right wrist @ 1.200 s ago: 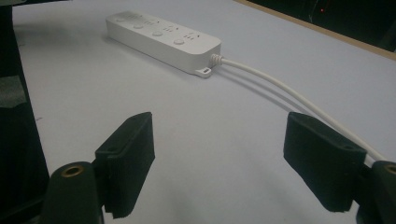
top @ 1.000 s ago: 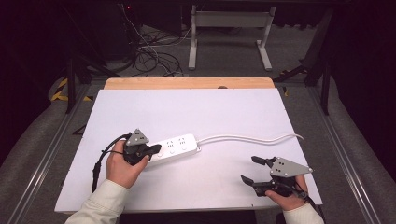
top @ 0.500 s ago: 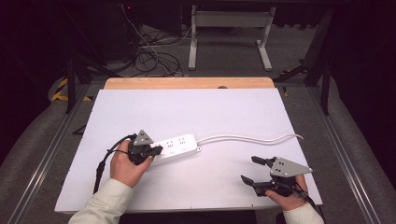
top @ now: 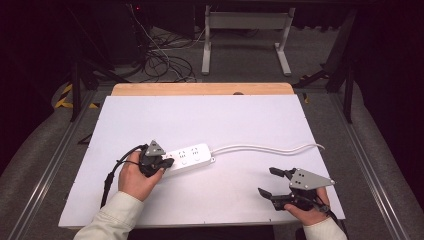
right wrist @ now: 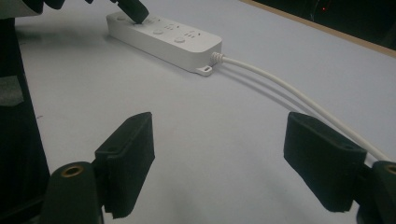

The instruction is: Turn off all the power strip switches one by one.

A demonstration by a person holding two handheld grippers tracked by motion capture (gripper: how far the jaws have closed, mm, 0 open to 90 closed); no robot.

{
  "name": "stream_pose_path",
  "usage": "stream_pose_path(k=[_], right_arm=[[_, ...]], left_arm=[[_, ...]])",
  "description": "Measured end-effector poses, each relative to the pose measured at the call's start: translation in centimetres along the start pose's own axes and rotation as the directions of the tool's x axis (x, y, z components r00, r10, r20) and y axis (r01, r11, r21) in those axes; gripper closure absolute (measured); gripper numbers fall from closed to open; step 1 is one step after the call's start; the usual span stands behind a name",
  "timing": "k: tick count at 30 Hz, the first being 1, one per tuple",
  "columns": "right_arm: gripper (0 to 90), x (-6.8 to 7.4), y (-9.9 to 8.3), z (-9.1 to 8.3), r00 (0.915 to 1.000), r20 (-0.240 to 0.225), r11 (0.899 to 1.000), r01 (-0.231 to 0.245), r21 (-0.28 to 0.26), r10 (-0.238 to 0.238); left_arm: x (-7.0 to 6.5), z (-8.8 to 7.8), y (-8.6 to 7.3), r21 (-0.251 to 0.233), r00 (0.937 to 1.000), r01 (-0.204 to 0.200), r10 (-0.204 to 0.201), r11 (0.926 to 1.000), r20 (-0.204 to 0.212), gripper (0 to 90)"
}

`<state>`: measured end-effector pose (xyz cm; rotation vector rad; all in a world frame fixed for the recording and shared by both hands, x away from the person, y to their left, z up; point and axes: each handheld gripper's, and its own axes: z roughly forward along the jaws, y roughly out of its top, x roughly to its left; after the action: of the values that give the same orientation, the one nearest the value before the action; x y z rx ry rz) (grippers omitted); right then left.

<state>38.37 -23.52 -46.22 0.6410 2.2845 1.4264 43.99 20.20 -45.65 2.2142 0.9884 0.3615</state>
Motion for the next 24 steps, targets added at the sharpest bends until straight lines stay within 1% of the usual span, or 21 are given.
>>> stream_pose_path(k=[2, 7, 12, 18, 20, 23, 24], right_arm=[[25.6, -0.01, -0.01, 0.01, 1.0000, 0.001, 1.000, -0.001, 0.002, 0.001], [25.6, -0.06, -0.04, 0.03, 1.0000, 0.000, 1.000, -0.003, 0.002, 0.003], [25.6, -0.07, -0.05, 0.03, 1.0000, 0.001, 1.000, -0.004, 0.004, 0.004], [25.6, -0.04, -0.03, 0.00, 1.0000, 0.000, 1.000, -0.005, 0.000, 0.005], [25.6, -0.05, -0.04, -0.02, 1.0000, 0.001, 1.000, -0.003, 0.002, 0.003], [25.5, -0.04, -0.03, -0.02, 1.0000, 0.001, 1.000, -0.004, 0.001, 0.004], [25.5, -0.02, -0.03, 0.00, 1.0000, -0.001, 1.000, -0.005, 0.000, 0.005]], left_arm=[[0.11, 0.01, -0.03, -0.001, 1.0000, -0.006, 0.006, 1.0000, -0.004, 90.0], [0.10, 0.16, -0.10, -0.001, 1.0000, -0.005, 0.005, 1.0000, 0.003, 90.0], [0.13, 0.32, -0.20, -0.018, 0.9999, -0.001, 0.001, 0.9998, 0.017, 90.0], [0.05, 0.31, -0.21, -0.017, 0.9999, 0.000, 0.001, 0.9999, 0.013, 90.0], [-0.02, 0.23, -0.21, -0.012, 1.0000, 0.004, -0.004, 0.9999, 0.006, 90.0], [-0.10, 0.22, -0.26, -0.013, 1.0000, -0.007, 0.007, 0.9999, 0.001, 90.0], [-0.15, 0.19, -0.26, -0.011, 0.9998, -0.016, 0.016, 0.9998, -0.009, 90.0]])
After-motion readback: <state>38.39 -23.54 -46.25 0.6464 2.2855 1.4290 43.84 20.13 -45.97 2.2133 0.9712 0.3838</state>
